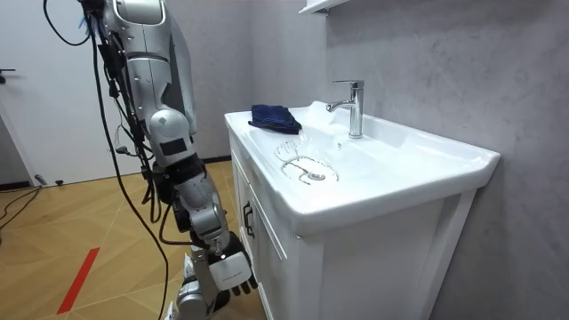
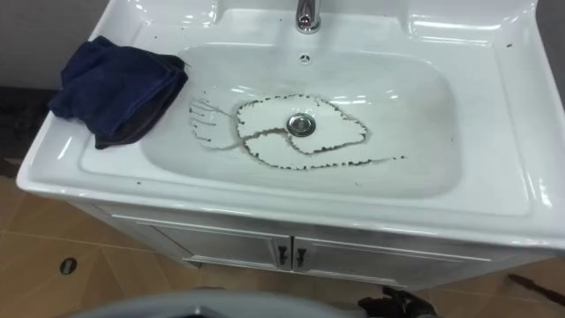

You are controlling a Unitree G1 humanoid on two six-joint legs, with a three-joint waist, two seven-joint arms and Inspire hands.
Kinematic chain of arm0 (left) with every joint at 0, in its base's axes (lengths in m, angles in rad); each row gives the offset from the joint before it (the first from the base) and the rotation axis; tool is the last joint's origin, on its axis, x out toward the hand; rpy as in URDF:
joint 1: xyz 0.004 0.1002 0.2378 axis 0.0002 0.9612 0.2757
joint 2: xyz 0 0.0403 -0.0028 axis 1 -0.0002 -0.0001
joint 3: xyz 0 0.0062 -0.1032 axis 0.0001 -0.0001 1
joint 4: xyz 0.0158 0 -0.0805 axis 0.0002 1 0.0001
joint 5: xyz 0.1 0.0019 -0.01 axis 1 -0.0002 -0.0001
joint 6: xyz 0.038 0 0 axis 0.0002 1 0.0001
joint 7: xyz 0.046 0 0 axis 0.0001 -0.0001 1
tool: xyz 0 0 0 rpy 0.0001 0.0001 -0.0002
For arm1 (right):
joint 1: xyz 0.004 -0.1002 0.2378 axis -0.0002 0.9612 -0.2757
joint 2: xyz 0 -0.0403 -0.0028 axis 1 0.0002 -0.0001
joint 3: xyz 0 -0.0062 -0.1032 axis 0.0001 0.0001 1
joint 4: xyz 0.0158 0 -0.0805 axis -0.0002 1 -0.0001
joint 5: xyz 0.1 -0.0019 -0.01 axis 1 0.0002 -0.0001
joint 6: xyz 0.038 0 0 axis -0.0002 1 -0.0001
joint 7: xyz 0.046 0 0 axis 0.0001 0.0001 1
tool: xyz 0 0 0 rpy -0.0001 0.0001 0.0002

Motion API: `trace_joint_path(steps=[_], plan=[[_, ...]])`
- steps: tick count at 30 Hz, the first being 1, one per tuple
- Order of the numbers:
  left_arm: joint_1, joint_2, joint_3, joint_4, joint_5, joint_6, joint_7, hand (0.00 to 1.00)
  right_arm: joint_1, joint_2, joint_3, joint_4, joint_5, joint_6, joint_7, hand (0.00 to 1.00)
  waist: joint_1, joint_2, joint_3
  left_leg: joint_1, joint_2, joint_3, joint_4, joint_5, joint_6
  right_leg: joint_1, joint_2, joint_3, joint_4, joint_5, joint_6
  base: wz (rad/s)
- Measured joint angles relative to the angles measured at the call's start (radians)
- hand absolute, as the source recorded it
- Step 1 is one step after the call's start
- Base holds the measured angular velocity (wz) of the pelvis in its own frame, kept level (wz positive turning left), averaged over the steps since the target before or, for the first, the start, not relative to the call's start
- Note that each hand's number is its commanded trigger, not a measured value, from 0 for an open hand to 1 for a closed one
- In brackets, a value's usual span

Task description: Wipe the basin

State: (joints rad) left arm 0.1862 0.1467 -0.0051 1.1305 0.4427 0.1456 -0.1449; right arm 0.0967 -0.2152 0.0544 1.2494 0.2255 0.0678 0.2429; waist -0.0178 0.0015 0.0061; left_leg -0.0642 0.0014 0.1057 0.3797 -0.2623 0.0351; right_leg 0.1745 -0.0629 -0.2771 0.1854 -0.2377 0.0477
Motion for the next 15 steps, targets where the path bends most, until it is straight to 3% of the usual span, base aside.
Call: trace_joint_path(steps=[15], plan=[[-0.001,0.002,0.001,-0.001,-0.017,0.007,-0.042,0.0,-0.005,-0.008,0.0,0.002,0.0,0.022,0.018,0.0,-0.001,0.001,-0.0001,0.001,0.001,-0.001,-0.001,0.001,-0.001,0.0,0.001,0.0,0.001,0.001,-0.001,0.0]])
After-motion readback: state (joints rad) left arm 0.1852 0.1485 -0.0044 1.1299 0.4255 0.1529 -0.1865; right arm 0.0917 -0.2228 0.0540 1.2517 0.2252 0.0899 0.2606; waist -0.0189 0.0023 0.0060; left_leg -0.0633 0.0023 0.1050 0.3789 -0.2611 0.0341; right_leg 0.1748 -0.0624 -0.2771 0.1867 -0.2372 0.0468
